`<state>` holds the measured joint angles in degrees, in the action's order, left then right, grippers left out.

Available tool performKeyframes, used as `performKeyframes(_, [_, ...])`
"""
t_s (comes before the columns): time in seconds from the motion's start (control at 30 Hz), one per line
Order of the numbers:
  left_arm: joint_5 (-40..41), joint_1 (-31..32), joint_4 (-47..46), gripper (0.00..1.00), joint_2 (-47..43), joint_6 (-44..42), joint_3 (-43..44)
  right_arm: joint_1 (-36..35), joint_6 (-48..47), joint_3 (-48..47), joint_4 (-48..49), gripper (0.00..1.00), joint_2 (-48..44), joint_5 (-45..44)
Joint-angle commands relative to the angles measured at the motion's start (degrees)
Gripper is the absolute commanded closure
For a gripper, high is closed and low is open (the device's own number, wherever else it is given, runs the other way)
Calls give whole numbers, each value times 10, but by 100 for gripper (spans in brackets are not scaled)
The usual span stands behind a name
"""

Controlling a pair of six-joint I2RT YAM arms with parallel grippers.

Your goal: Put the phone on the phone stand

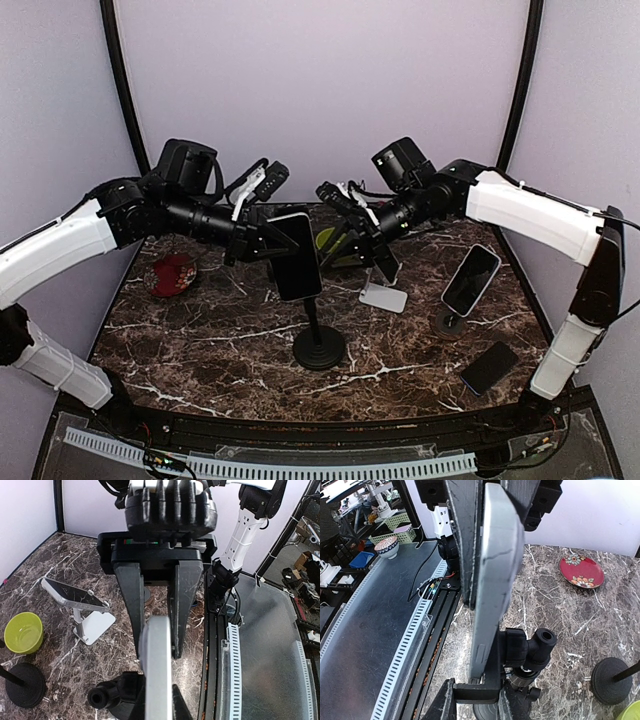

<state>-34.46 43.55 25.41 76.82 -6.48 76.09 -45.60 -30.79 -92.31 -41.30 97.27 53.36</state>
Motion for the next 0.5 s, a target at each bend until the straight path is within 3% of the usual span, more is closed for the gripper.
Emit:
performKeyframes(0.0, [171,-24,55,100,11,10,5,-14,-12,9,-67,100,-52,106])
performKeyframes(0.03, [160,-23,44,100,12,11,5,-18,1,12,-55,94,-51,107])
performKeyframes(0.17, [123,-18,23,100,18,11,14,-26,16,9,-47,55,-44,118])
performKeyframes(0.23, [105,-18,19,100,14,9,15,-26,18,4,-48,45,-45,109])
performKeyframes(0.47, [77,-19,18,100,-24,9,7,-10,39,-21,-41,29,-49,21])
